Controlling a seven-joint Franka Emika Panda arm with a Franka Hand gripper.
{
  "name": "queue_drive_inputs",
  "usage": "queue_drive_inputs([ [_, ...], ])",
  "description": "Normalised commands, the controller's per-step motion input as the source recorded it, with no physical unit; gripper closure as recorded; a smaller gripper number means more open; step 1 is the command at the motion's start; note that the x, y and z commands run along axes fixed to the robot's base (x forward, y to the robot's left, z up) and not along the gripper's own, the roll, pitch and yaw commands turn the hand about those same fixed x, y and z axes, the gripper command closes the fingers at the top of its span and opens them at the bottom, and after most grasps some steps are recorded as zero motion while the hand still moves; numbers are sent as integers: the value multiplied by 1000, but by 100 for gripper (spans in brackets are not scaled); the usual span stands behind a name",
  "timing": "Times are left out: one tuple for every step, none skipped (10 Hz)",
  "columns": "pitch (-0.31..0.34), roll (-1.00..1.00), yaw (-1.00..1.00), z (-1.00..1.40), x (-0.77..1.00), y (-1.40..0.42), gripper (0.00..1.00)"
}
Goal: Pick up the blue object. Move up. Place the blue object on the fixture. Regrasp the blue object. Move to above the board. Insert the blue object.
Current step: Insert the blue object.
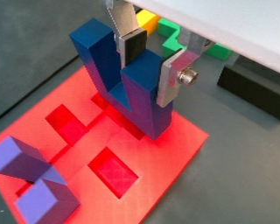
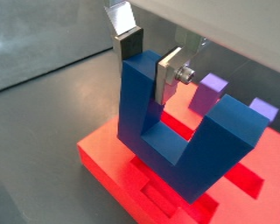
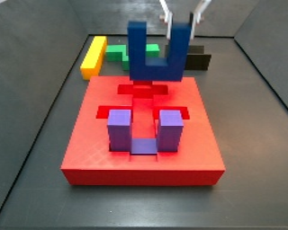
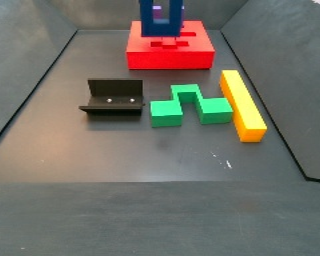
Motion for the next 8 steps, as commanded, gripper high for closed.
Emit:
queue_drive_inputs([
  [0,149,17,-229,0,-3,100],
  [-64,97,0,-111,-340,0,100],
  [-131,81,69,0,-306,-20,100],
  [-120,54,123,-63,-160,-54,100],
  [-116,34,143,-111,-86,-63,100],
  [-103,20,183,-134,0,-23,100],
  [-74,73,229,-200,0,0,100],
  [-79,44,171,-143,-57,0,100],
])
